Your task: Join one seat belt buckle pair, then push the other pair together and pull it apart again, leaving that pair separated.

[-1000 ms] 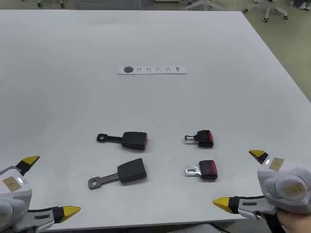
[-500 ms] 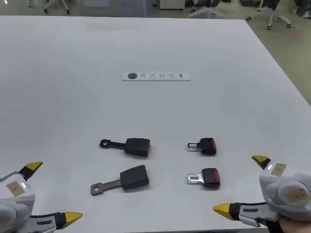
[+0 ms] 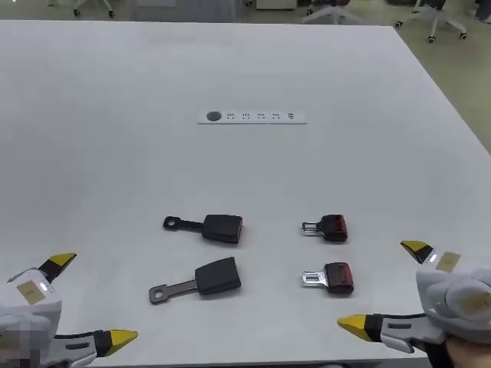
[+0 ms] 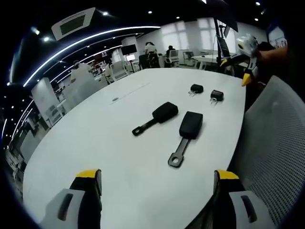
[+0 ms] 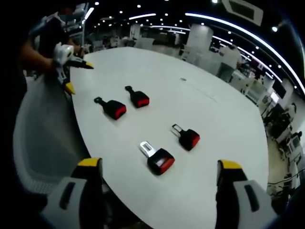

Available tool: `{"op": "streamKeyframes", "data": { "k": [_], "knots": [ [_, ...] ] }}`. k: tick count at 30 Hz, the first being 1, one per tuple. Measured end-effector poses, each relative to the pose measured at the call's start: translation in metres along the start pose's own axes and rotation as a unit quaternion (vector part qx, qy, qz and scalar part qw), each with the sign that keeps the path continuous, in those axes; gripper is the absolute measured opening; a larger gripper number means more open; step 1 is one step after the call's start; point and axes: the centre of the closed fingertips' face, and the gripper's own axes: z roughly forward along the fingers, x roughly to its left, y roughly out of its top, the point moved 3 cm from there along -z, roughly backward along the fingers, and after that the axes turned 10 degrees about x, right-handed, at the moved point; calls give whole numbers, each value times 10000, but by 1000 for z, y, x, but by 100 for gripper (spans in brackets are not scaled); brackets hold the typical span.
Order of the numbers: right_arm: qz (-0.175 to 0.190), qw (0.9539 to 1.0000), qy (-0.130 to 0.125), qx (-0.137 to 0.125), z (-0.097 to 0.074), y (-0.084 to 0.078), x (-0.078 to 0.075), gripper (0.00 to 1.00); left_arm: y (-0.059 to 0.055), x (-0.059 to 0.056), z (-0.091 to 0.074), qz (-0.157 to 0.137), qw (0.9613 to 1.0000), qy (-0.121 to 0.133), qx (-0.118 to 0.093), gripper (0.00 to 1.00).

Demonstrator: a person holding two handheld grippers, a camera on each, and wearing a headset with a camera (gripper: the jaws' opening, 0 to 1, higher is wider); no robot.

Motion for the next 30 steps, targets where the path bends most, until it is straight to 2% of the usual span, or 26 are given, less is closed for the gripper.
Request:
{"op": "streamKeyframes", "data": {
  "k": [2, 4, 8, 13, 14, 15, 16, 20, 22, 25, 30],
  "knots": [
    [-39, 10000, 2, -6, -1, 3, 0, 99, 2, 2, -2, 55, 10000, 61, -26, 98],
    [-301, 9994, -113, 109, -1, 2, -4, 97, 3, 3, -5, 57, 9999, 110, -40, 97],
    [-283, 9995, -2, 126, -1, 3, -3, 96, 6, 3, -7, 88, 9999, 119, -37, 95],
    [-440, 9989, 128, 138, -4, 4, -5, 91, 3, -7, -6, 376, 9990, -124, 195, 92],
    [-490, 9986, 140, 150, -4, 5, -5, 91, 3, -9, -6, 509, 9981, -216, 261, 92],
    [-550, 9982, 155, 151, -4, 5, -5, 89, 4, -7, -6, 646, 9973, -169, 292, 92],
    [-624, 9978, 183, 142, -4, 6, -6, 88, 8, -6, -5, 724, 9967, -189, 302, 92],
    [-957, 9949, 277, 138, -3, 7, -7, 83, 30, 2, 0, 674, 9968, -379, 181, 93],
    [-1174, 9925, 321, 138, -2, 8, -6, 81, 35, 1, 8, 773, 9954, -517, 238, 92],
    [-1377, 9898, 340, 150, 1, 9, -8, 75, 46, -4, 19, 1084, 9918, -656, 176, 86],
    [-1660, 9846, 509, 203, 7, 15, -10, 71, 57, -18, 35, 1388, 9852, -961, 308, 82]
  ]
}}
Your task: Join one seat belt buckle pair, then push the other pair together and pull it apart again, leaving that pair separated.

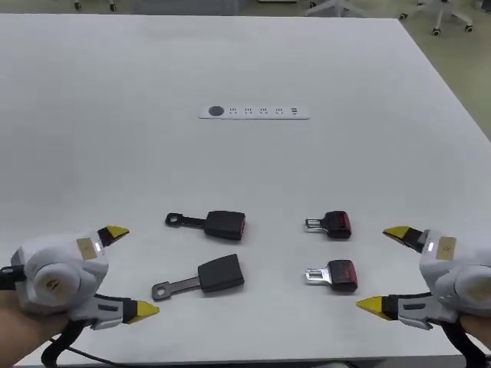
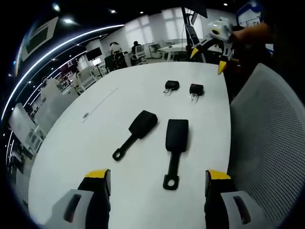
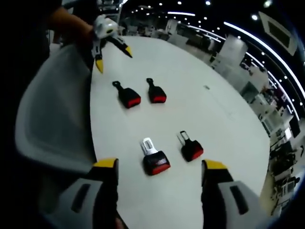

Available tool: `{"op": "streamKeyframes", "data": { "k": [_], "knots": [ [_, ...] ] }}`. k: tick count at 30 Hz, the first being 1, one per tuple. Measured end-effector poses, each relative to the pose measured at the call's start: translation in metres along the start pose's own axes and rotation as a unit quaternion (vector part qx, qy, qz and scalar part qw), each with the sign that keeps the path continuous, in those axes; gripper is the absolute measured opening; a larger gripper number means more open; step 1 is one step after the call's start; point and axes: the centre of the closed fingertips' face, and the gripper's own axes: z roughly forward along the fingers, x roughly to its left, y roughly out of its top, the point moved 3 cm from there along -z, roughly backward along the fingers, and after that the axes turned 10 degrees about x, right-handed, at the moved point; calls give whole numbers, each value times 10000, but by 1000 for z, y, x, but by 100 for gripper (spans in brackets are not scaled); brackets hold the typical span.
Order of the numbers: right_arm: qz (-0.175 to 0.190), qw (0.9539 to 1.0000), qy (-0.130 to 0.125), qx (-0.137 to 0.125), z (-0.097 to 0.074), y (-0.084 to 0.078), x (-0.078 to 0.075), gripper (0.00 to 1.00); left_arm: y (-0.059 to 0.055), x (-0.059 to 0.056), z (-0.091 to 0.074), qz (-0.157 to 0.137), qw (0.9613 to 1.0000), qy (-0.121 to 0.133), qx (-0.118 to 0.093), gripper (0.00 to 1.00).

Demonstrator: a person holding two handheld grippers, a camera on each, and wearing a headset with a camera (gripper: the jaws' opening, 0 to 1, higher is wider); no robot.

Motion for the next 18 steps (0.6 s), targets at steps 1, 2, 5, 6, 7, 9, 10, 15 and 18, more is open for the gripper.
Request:
{"op": "streamKeyframes", "data": {
  "k": [1, 2, 5, 6, 7, 9, 10, 15, 18],
  "knots": [
    [-53, 10000, 47, 12, 1, 1, -1, 70, 3, -5, 4, 101, 9998, -183, 64, 81],
    [-122, 9998, 138, 77, 5, 0, -2, 69, 5, -4, 8, 128, 9998, -149, 68, 79],
    [-336, 9988, 339, 148, 12, 1, -3, 65, 9, -6, 23, 223, 9990, -347, 166, 76],
    [-397, 9982, 433, 157, 15, 1, -3, 62, 8, -7, 29, 223, 9983, -477, 234, 72],
    [-458, 9973, 537, 194, 18, 1, -2, 59, 10, -7, 35, 238, 9981, -494, 265, 68],
    [-582, 9957, 657, 293, 27, -2, -3, 55, 10, -7, 45, 258, 9975, -573, 332, 63],
    [-655, 9937, 843, 326, 32, -2, -1, 52, 11, -12, 47, 222, 9962, -726, 416, 62],
    [-1015, 9861, 1153, 628, 55, -9, -5, 46, 15, -19, 71, 333, 9924, -1002, 631, 59],
    [-1178, 9813, 1291, 802, 69, -16, -9, 45, 19, -19, 82, 525, 9910, -983, 742, 58]
  ]
}}
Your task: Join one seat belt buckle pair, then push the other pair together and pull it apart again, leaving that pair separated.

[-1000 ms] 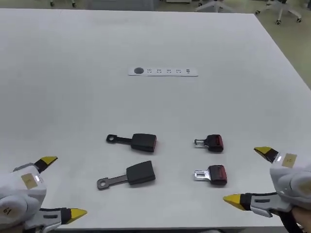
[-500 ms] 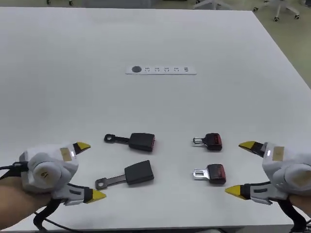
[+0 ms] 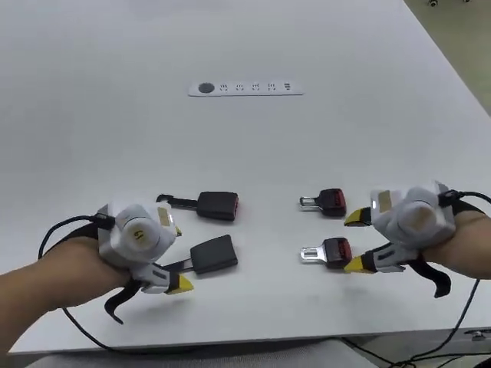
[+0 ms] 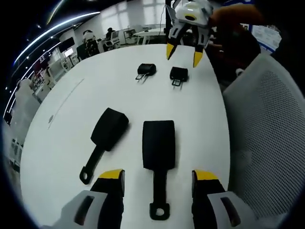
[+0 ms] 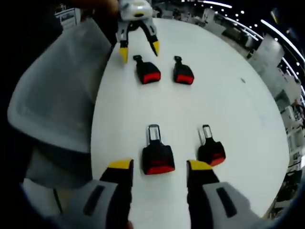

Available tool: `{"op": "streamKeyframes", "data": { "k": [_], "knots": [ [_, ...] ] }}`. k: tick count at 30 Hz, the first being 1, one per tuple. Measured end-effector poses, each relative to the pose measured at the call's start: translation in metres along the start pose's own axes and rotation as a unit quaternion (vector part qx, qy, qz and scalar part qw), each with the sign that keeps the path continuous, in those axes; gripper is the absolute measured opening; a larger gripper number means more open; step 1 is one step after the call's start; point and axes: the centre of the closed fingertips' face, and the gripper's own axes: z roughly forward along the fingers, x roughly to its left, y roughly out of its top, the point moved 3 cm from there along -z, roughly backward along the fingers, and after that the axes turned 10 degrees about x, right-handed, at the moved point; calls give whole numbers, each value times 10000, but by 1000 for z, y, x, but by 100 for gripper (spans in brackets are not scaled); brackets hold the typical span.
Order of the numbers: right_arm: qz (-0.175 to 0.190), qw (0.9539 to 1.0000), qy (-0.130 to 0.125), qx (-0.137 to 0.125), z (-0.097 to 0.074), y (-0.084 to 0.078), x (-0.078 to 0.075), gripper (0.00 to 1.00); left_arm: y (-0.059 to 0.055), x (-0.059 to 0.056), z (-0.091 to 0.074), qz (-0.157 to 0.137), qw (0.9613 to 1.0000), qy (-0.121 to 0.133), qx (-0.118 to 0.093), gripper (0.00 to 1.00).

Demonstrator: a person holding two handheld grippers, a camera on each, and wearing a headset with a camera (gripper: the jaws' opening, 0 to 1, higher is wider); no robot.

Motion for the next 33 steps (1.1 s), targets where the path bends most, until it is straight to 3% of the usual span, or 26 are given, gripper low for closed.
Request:
{"op": "streamKeyframes", "data": {
  "k": [4, 6, 8, 13, 18, 19, 24, 26, 28, 33],
  "knots": [
    [-174, 9993, 270, 179, 12, -7, 1, 44, 11, 3, 9, -50, 9999, -134, 64, 54],
    [-340, 9982, 396, 300, 20, -13, 3, 43, 19, 2, 19, 107, 9995, -279, 128, 52],
    [-335, 9979, 479, 284, 22, -14, 4, 42, 18, 2, 23, 330, 9984, -336, 315, 46],
    [-334, 9980, 486, 231, 27, -13, 3, 42, 28, 2, 24, 595, 9967, -451, 310, 41],
    [-338, 9974, 600, 202, 31, -12, 2, 34, 28, -5, 28, 1123, 9893, -710, 606, 36],
    [-306, 9975, 609, 183, 30, -11, 1, 34, 28, -3, 28, 1211, 9886, -628, 638, 36],
    [-234, 9975, 646, 164, 30, -11, 2, 34, 28, -9, 31, 1896, 9775, -628, 682, 35],
    [-169, 9975, 659, 173, 30, -11, 1, 33, 27, -8, 31, 1822, 9787, -632, 710, 34],
    [-82, 9976, 660, 201, 30, -11, 1, 33, 27, -6, 33, 1542, 9834, -648, 698, 34],
    [-59, 9979, 599, 241, 31, -6, 7, 33, 27, -6, 33, 1513, 9838, -682, 680, 34]
  ]
}}
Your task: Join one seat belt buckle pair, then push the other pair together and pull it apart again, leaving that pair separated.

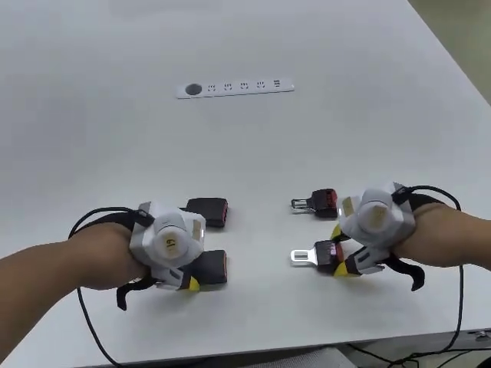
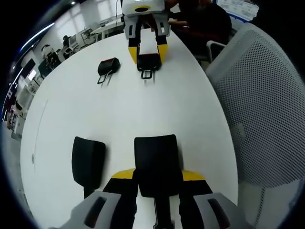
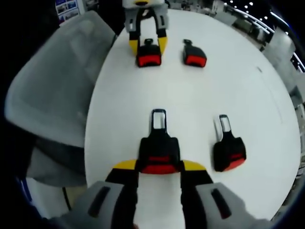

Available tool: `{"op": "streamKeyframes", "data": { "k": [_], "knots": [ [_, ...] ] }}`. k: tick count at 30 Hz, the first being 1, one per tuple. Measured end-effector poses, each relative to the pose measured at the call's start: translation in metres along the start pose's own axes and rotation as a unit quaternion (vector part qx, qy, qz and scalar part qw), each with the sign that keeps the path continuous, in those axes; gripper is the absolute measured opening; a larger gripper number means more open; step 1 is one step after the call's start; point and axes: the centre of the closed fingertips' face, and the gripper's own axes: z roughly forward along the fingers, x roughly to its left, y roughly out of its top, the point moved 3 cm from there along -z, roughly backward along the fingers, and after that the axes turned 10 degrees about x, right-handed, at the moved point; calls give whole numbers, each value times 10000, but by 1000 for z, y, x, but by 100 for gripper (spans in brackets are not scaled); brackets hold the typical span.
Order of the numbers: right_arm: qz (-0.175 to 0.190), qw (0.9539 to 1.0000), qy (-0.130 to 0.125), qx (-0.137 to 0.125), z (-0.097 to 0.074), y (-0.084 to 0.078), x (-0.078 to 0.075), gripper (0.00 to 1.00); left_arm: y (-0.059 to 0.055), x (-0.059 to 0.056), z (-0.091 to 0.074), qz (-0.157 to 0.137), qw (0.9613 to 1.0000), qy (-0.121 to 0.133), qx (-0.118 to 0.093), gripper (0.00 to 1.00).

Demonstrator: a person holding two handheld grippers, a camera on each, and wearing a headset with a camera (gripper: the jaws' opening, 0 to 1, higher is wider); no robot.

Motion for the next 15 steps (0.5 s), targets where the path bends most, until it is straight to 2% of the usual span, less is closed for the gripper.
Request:
{"op": "streamKeyframes", "data": {
  "k": [5, 8, 15],
  "knots": [
    [-78, 10000, -6, -45, 3, 16, 7, 33, 0, 0, 0, -35, 9999, -116, -37, 34],
    [1, 9999, -15, -141, 6, 25, 8, 33, 0, 0, 0, -52, 9999, -153, -48, 34],
    [25, 9996, -32, -268, 15, 63, 18, 33, 0, 0, 1, 15, 9999, -158, -23, 34]
  ]
}}
